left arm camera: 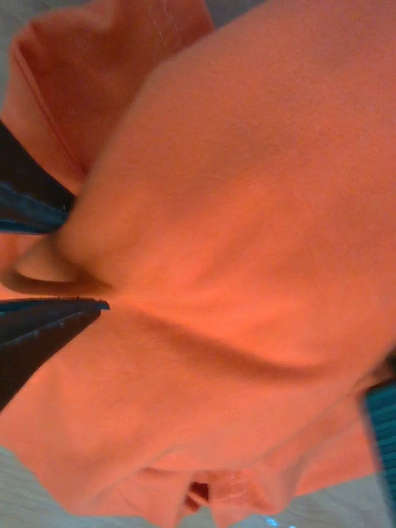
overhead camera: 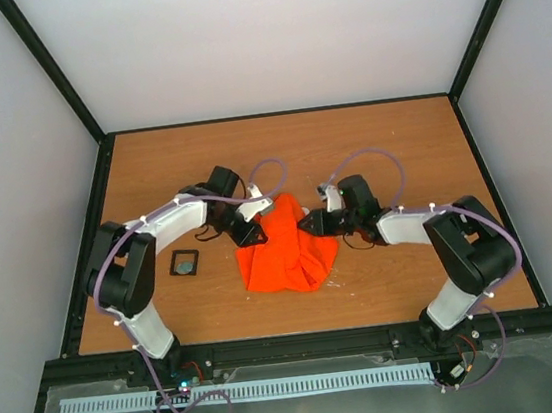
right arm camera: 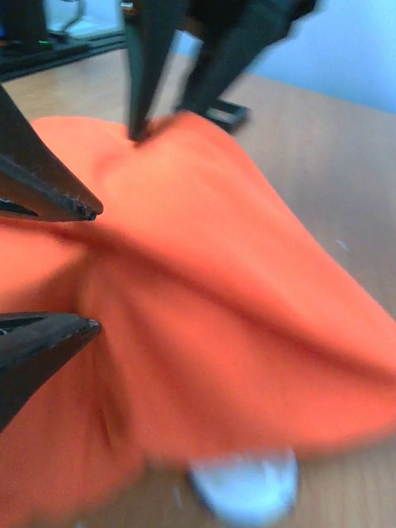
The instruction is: Remove the brooch from the garment
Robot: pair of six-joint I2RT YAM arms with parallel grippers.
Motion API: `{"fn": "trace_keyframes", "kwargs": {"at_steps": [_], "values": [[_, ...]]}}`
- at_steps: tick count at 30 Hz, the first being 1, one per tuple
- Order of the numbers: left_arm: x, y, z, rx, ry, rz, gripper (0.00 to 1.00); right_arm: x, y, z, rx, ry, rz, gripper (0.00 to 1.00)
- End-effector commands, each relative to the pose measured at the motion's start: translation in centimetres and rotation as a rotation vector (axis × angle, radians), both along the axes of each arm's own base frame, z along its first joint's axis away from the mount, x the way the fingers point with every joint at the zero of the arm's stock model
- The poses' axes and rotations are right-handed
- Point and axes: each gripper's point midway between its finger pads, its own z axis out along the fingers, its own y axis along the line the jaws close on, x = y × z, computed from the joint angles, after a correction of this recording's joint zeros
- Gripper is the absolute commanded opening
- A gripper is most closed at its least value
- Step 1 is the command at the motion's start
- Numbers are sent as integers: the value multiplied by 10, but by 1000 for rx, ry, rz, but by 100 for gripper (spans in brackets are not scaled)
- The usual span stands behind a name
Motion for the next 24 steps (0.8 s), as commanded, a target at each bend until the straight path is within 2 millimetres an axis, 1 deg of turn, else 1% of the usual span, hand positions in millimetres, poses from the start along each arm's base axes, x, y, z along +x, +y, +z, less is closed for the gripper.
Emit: {"fn": "trace_keyframes", "kwargs": {"at_steps": [1, 3, 4, 6, 9, 10, 12, 13, 14, 15, 16, 17, 18, 19, 21, 24], "values": [[1, 9, 26, -35, -37, 17, 32, -38, 29, 10, 0, -49, 116, 28], [7, 12, 36, -55, -37, 51, 50, -49, 37, 10, -8, -52, 140, 26], [12, 11, 41, -69, -38, 75, 55, -53, 39, 11, -8, -54, 144, 25], [30, 9, 53, -102, -36, 141, 64, -59, 39, 9, -9, -50, 142, 25], [60, -4, 63, -143, -13, 221, 80, -66, 36, 8, 20, -40, 128, 24], [71, -10, 68, -162, -1, 243, 82, -67, 35, 12, 35, -46, 120, 25], [91, -21, 68, -183, 40, 286, 84, -66, 31, 25, 61, -72, 107, 27], [99, -26, 68, -189, 57, 302, 84, -65, 27, 35, 71, -92, 93, 29], [107, -32, 67, -192, 62, 306, 84, -64, 23, 38, 72, -98, 78, 31], [110, -39, 66, -192, 64, 298, 85, -62, 16, 43, 72, -106, 57, 33], [111, -46, 64, -198, 71, 282, 86, -61, 10, 52, 86, -119, 39, 36], [109, -52, 61, -202, 92, 268, 89, -60, 2, 56, 93, -124, 16, 39], [108, -57, 56, -198, 117, 261, 93, -58, -6, 60, 98, -130, -9, 41], [106, -62, 49, -186, 141, 255, 95, -57, -15, 62, 99, -133, -35, 42], [105, -66, 33, -141, 169, 250, 96, -56, -31, 65, 100, -141, -80, 44], [109, -67, 12, -85, 180, 257, 94, -51, -50, 72, 98, -155, -134, 45]]}}
